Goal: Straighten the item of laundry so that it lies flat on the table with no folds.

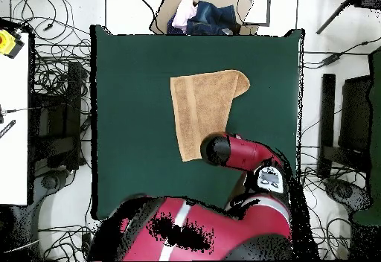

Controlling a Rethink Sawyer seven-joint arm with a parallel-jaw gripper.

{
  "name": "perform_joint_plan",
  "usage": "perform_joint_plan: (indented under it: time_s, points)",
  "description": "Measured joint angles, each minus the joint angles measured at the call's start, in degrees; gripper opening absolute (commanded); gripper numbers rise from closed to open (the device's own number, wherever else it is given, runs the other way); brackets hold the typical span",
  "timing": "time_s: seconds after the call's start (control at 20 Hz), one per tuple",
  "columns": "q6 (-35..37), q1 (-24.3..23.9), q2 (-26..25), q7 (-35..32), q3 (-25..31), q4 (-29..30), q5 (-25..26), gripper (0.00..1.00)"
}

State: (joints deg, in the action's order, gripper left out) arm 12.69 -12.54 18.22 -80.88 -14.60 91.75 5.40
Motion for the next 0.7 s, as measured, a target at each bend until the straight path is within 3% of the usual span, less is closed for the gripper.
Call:
perform_joint_plan:
  time_s: [0.3,0.7]
  points:
    - [6.71,1.78,-2.07,0.01,-1.83,-4.3,-2.13,1.0]
    - [10.18,0.99,-2.51,0.0,-1.64,-5.64,-4.19,1.0]
